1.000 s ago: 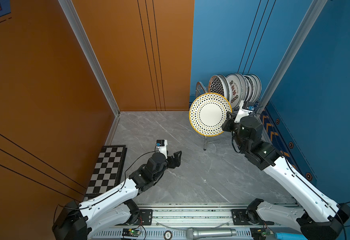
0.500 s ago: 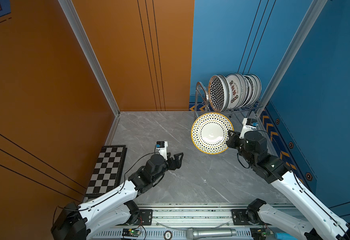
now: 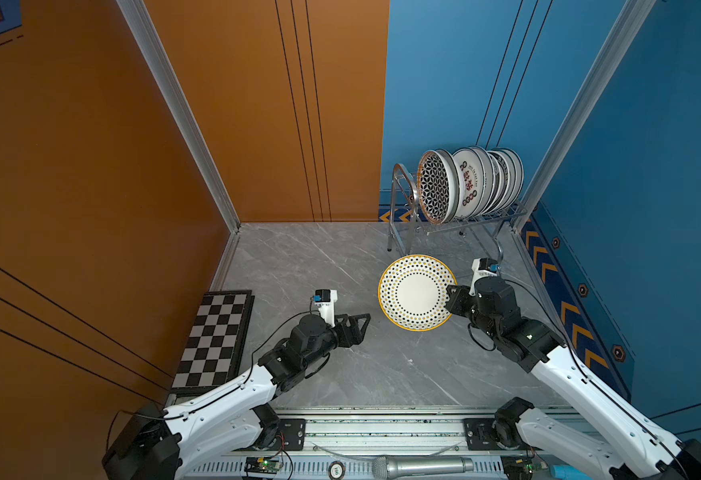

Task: Unload the plates from the dish rack
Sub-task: Place a plate at the top-left of the table.

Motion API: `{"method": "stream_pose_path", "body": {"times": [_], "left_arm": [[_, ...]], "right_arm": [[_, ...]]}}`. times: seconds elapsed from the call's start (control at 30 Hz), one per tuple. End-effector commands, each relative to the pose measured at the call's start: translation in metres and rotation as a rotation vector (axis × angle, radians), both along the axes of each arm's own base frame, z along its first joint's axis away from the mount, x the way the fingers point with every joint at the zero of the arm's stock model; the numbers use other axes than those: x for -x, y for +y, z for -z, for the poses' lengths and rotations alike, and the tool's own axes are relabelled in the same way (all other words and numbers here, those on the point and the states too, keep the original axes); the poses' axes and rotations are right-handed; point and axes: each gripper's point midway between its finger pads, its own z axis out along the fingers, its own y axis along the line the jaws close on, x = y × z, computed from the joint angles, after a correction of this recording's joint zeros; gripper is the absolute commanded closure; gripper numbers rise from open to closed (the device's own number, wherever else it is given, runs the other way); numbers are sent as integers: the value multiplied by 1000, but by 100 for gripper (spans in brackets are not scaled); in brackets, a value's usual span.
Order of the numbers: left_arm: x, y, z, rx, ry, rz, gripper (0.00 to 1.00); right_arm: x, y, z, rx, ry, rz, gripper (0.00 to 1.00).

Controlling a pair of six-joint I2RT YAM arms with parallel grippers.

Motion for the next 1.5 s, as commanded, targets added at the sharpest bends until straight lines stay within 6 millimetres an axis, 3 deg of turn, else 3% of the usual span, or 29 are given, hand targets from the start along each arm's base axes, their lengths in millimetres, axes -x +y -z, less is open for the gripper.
{"method": "stream_pose_path", "body": {"times": [0.0,0.37,0.43,0.6,0.73,1.47], "left_arm": [[1,-5,-8,74,-3,31,11],[-9,-13,0,123,49,43,13],[-10,-17,0,127,55,58,19],[-14,-23,3,125,75,71,24],[-17,-28,8,129,104,82,38],[-27,-33,37,127,236,95,82]], "right_arm": [[-8,14,-35,-159,-111,-17,100],[-10,39,-2,-215,-36,-97,100],[-11,43,4,-226,-23,-107,100],[-14,54,14,-258,0,-134,100],[-17,61,21,-264,7,-151,100],[-22,89,40,-218,29,-231,100]]}}
